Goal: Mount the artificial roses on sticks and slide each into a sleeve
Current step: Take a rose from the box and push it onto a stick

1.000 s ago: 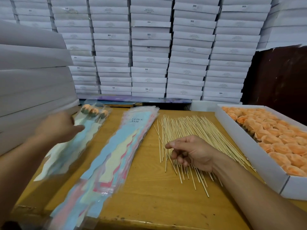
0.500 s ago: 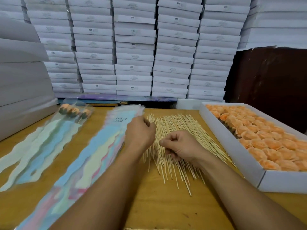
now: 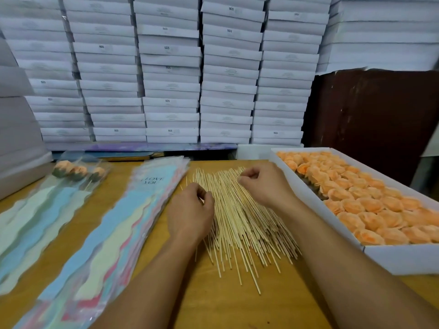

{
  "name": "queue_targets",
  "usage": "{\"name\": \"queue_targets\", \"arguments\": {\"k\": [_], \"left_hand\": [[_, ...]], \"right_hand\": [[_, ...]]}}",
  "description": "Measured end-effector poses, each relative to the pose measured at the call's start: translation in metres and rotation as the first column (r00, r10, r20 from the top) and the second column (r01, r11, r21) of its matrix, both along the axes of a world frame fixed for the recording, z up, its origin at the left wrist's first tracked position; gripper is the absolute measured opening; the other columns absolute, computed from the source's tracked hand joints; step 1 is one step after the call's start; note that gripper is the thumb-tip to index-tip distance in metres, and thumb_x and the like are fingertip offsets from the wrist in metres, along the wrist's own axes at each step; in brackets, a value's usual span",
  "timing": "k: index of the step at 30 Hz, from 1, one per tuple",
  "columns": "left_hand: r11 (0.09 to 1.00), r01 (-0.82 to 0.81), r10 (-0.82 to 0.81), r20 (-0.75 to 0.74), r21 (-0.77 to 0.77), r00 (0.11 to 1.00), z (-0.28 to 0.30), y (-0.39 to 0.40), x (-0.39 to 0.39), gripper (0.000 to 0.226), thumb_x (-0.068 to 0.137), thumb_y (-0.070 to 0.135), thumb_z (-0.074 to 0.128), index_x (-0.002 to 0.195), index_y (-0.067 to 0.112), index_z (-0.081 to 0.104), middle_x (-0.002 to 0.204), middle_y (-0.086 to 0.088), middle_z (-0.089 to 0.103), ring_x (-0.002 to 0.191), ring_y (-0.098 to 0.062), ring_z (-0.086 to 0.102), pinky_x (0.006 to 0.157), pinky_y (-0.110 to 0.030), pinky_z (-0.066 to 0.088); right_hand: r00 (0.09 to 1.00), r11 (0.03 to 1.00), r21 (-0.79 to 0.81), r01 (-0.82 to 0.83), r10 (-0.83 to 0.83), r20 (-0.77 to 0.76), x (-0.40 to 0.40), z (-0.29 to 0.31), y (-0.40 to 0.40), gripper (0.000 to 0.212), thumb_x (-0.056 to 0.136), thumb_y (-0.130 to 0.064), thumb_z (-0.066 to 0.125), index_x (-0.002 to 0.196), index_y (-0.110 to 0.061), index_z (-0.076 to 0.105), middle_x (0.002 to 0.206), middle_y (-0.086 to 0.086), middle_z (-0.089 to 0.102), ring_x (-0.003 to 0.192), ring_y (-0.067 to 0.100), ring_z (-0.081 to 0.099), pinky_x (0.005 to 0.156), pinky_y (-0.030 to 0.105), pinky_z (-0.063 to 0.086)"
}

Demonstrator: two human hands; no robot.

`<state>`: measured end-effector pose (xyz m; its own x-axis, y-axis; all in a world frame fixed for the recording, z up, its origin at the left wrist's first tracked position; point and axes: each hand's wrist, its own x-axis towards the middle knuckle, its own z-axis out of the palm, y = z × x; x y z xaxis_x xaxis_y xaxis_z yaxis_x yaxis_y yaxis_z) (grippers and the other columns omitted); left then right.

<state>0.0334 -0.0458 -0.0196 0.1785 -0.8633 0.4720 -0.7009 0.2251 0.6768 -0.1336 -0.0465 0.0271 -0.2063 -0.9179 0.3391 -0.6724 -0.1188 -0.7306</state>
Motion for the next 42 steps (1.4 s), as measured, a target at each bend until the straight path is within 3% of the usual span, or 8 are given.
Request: {"name": "queue_targets", "arguments": {"k": [3,9,14,19,24,29,36,42], "left_hand": [[1.000,0.026,-0.026,0.001,0.003,1.000,0.000,0.001,0.000,0.018,0.095,0.033,0.062,0.082,0.021,0.060,0.072,0.004,0.063,0.066,-0.014,0.059,0.064,-0.037,0.054],[0.999,0.032,-0.032,0.009,0.019,0.999,-0.002,0.000,-0.001,0.016,0.095,0.034,0.061,0.085,0.022,0.062,0.074,0.005,0.063,0.068,-0.014,0.059,0.065,-0.038,0.055],[0.999,0.036,-0.036,0.009,0.006,0.999,-0.004,-0.001,-0.003,0.015,0.094,0.034,0.062,0.082,0.025,0.060,0.070,0.010,0.060,0.065,-0.009,0.057,0.061,-0.036,0.054],[0.999,0.042,-0.042,0.015,0.017,0.999,-0.006,-0.002,-0.003,0.014,0.094,0.034,0.062,0.084,0.025,0.060,0.071,0.011,0.060,0.066,-0.009,0.057,0.063,-0.036,0.055],[0.999,0.042,-0.043,0.018,0.018,0.999,-0.006,-0.002,-0.003,0.016,0.094,0.034,0.062,0.082,0.025,0.059,0.069,0.012,0.058,0.063,-0.007,0.055,0.058,-0.032,0.051],[0.998,0.045,-0.046,0.017,0.033,0.999,-0.005,-0.002,-0.003,0.016,0.094,0.033,0.061,0.082,0.024,0.059,0.070,0.011,0.059,0.066,-0.009,0.057,0.062,-0.035,0.053],[0.998,0.050,-0.051,0.023,0.044,0.998,-0.004,-0.001,-0.003,0.014,0.094,0.033,0.061,0.083,0.024,0.060,0.072,0.010,0.059,0.067,-0.012,0.058,0.064,-0.038,0.055],[0.997,0.052,-0.054,0.028,0.061,0.998,-0.004,-0.001,-0.003,0.013,0.094,0.032,0.061,0.084,0.024,0.061,0.073,0.010,0.060,0.068,-0.013,0.059,0.065,-0.040,0.057]], "right_hand": [[0.984,0.992,0.085,0.094,-0.080,-0.159,-0.020,0.011,-0.017,0.017,0.090,-0.016,0.063,0.091,-0.007,0.077,0.091,0.011,0.076,0.076,0.021,0.069,0.068,0.032,0.052],[0.791,0.888,0.087,0.451,-0.353,-0.500,-0.078,0.024,-0.046,0.012,0.085,-0.015,0.060,0.096,-0.015,0.066,0.097,0.007,0.066,0.083,0.027,0.060,0.061,0.030,0.040],[0.653,0.767,0.132,0.627,-0.427,-0.625,-0.122,0.018,-0.057,0.028,0.082,-0.021,0.069,0.105,-0.011,0.057,0.110,0.014,0.058,0.121,0.035,0.045,0.071,0.037,0.036],[0.634,0.674,0.271,0.687,-0.374,-0.677,-0.132,0.011,-0.060,0.027,0.066,-0.007,0.076,0.081,-0.012,0.054,0.082,0.010,0.046,0.110,0.035,0.044,0.067,0.039,0.039],[0.591,0.668,0.242,0.703,-0.361,-0.721,-0.136,0.012,-0.058,0.027,0.072,-0.014,0.078,0.080,-0.013,0.052,0.090,0.011,0.050,0.111,0.036,0.046,0.076,0.039,0.041],[0.544,0.680,0.211,0.702,-0.320,-0.776,-0.138,0.017,-0.056,0.028,0.069,-0.014,0.079,0.076,-0.015,0.052,0.076,0.006,0.056,0.067,0.024,0.049,0.068,0.036,0.041],[0.573,0.692,0.165,0.703,-0.412,-0.708,-0.146,0.012,-0.062,0.020,0.082,-0.018,0.070,0.091,-0.013,0.053,0.083,0.006,0.050,0.098,0.032,0.056,0.076,0.039,0.041],[0.504,0.650,0.136,0.747,-0.422,-0.753,-0.154,0.015,-0.072,0.040,0.088,-0.013,0.060,0.128,-0.011,0.053,0.134,0.017,0.054,0.127,0.035,0.040,0.092,0.043,0.038]]}}
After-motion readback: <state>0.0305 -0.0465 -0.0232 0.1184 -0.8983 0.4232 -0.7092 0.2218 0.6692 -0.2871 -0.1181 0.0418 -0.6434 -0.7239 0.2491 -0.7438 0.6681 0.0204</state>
